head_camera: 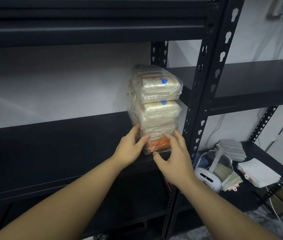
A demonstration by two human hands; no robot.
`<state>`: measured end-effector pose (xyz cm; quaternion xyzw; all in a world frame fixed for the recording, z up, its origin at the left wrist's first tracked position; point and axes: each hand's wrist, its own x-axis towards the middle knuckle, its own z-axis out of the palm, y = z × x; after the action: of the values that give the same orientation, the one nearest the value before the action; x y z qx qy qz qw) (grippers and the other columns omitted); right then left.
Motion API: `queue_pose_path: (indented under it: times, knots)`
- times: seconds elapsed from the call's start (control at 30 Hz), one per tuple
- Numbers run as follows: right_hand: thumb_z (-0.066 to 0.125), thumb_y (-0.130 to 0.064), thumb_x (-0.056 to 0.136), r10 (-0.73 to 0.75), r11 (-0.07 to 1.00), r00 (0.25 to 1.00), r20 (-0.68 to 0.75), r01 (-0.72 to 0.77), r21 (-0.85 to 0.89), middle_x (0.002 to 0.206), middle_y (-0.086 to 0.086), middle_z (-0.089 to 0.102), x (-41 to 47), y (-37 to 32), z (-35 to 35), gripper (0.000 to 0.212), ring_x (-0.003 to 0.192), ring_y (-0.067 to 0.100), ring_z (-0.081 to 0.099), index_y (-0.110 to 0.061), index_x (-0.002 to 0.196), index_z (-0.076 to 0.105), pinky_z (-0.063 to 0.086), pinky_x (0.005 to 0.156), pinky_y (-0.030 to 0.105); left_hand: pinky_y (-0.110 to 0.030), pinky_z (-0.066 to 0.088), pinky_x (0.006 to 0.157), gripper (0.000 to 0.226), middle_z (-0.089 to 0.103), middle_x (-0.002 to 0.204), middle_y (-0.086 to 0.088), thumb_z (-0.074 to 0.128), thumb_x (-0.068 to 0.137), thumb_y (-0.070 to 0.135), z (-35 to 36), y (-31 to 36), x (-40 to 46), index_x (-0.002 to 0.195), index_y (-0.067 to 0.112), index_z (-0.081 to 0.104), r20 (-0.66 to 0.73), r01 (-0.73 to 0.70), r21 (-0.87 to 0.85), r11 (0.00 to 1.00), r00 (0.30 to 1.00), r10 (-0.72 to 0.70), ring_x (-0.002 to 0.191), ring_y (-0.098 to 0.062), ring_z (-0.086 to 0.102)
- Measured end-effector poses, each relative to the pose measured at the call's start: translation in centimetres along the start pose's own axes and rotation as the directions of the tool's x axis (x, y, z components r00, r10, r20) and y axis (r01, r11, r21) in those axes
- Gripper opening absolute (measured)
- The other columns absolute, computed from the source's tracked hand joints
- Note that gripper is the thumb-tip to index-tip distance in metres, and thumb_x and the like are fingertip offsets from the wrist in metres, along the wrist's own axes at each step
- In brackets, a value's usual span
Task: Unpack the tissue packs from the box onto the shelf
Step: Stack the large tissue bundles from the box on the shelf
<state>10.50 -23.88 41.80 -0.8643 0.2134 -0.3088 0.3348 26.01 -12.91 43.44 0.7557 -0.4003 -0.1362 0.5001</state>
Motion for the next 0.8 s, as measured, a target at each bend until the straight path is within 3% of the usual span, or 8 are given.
queue_pose_path:
  times: [0.3,0.4,0.5,0.63,0.8]
  knots:
    - [0.079,-0.034,0.086,-0.042,0.998,0.998,0.049,0.04,0.053,0.166,-0.018,0.011,-0.1,0.1,0.6,0.07,0.13,-0.012,0.032,-0.03,0.148,0.047,0.031,0.095,0.004,-0.037,0.051,0.109,0.05,0.065,0.137,0.017,0.058,0.103,0.044,-0.6,0.0,0.1,0.151,0.033,0.047,0.012,0.004,0.005,1.0,1.0,-0.004,0.125,0.001,0.062]
    - [0.077,-0.034,0.087,-0.029,0.999,0.999,0.038,0.028,0.041,0.167,-0.019,0.011,-0.2,0.2,0.6,0.07,0.135,-0.009,0.03,-0.03,0.15,0.046,0.028,0.099,0.007,-0.036,0.052,0.108,0.051,0.066,0.136,0.018,0.057,0.103,0.048,-0.3,0.0,-0.3,0.152,0.038,0.045,0.016,-0.006,0.02,1.0,1.0,0.006,0.123,0.001,0.062]
    - [0.075,-0.034,0.088,-0.031,0.999,1.0,0.008,0.03,0.025,0.167,-0.019,0.016,-0.2,0.1,0.2,0.072,0.143,0.0,0.034,-0.031,0.151,0.043,0.033,0.107,0.018,-0.036,0.053,0.107,0.051,0.067,0.133,0.018,0.053,0.103,0.052,0.1,-0.1,-0.7,0.152,0.04,0.044,0.013,-0.019,0.051,0.999,1.0,0.019,0.121,0.002,0.063]
    - [0.074,-0.037,0.089,-0.026,1.0,0.999,-0.042,0.026,-0.004,0.166,-0.015,0.019,-0.2,-0.7,-0.5,0.073,0.143,0.003,0.033,-0.03,0.152,0.039,0.035,0.104,0.022,-0.032,0.052,0.107,0.053,0.066,0.133,0.022,0.054,0.104,0.05,0.3,0.0,-1.4,0.154,0.043,0.039,-0.001,-0.026,0.047,0.999,1.0,0.026,0.121,0.005,0.062]
    - [0.07,-0.044,0.089,-0.06,0.997,0.995,-0.083,0.055,-0.06,0.161,-0.014,0.027,-0.8,-1.4,-0.9,0.071,0.144,0.008,0.034,-0.029,0.151,0.04,0.04,0.105,0.03,-0.023,0.043,0.107,0.069,0.051,0.131,0.039,0.06,0.101,0.046,-0.7,-0.2,-2.3,0.161,0.041,0.026,-0.033,0.022,0.047,0.999,0.999,-0.02,0.117,0.014,0.054]
